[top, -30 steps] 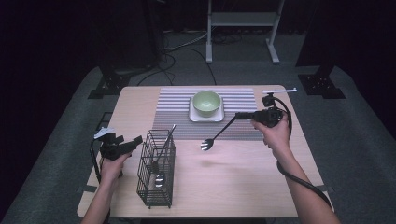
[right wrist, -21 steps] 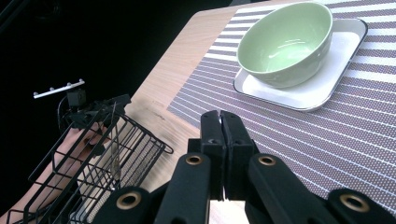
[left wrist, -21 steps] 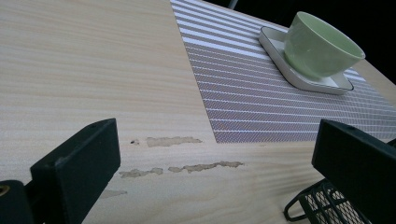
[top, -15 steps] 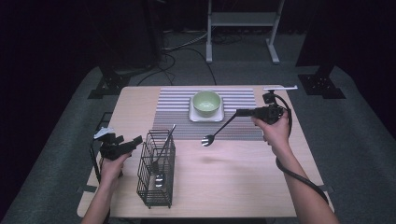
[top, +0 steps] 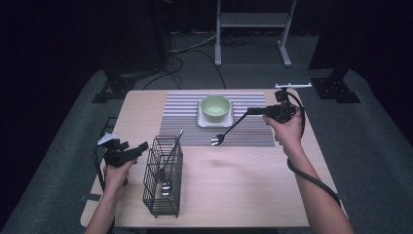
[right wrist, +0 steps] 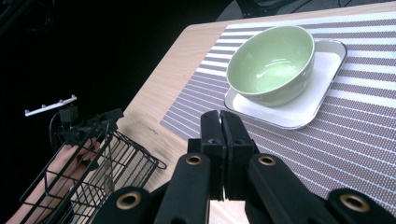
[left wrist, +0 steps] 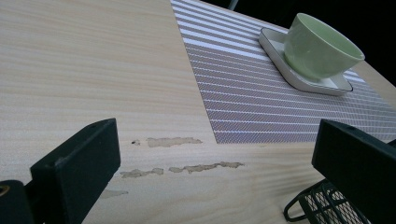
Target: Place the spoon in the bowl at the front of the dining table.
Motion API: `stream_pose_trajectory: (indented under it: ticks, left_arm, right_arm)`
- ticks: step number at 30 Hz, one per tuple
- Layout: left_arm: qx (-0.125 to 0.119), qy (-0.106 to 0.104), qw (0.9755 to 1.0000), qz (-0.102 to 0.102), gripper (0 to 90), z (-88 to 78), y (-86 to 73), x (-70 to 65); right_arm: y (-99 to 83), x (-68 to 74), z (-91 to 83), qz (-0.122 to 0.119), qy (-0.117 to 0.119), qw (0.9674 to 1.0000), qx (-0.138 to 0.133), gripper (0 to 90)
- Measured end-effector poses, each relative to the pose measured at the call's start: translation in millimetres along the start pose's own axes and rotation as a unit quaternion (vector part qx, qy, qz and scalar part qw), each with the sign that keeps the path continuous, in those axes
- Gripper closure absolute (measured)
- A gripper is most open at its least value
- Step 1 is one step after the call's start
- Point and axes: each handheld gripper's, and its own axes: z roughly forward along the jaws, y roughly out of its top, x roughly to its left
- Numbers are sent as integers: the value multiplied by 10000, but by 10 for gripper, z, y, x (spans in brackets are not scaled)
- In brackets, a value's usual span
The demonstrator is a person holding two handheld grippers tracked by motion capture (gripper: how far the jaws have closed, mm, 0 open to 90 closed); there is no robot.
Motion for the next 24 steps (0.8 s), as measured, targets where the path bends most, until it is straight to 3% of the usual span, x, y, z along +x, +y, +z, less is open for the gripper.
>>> stream_pose_trajectory:
  ticks: [19,24]
  left_arm:
    - [-4,-3,10000,6,0,0,3,0]
    - [-5,1,10000,0,0,1,2,0]
  right_arm:
    - [153,-28,71,65,-134,9998,-108,888]
    - [179,-36,85,114,-72,9998,-162,888]
